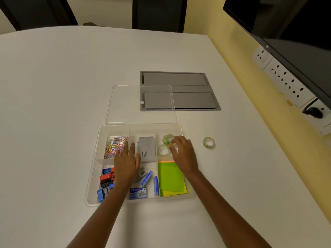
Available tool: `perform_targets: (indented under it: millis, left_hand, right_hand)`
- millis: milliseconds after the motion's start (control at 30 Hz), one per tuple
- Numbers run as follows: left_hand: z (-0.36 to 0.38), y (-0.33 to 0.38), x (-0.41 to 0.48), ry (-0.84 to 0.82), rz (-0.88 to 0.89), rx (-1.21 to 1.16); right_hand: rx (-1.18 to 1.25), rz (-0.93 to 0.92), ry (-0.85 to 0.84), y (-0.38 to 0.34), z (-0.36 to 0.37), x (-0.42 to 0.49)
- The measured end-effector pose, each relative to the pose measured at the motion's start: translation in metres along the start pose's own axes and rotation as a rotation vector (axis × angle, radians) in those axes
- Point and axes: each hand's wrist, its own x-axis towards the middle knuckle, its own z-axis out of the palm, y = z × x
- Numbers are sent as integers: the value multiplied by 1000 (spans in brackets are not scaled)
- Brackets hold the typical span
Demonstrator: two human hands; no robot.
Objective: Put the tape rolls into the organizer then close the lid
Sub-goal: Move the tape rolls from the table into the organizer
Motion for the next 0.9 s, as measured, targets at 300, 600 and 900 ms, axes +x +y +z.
perform_targets:
  millis: [300, 600, 900]
  left_hand:
    - [-4, 2, -3, 8, 11, -10]
    - [-3, 0, -2, 0, 3, -21]
    - [-1, -1, -2, -3, -4, -20]
  right_hand:
    - [-2, 16, 114, 15, -6, 6]
    - [-338, 435, -154, 88, -33, 17]
    - [-108, 513, -116, 79, -29, 15]
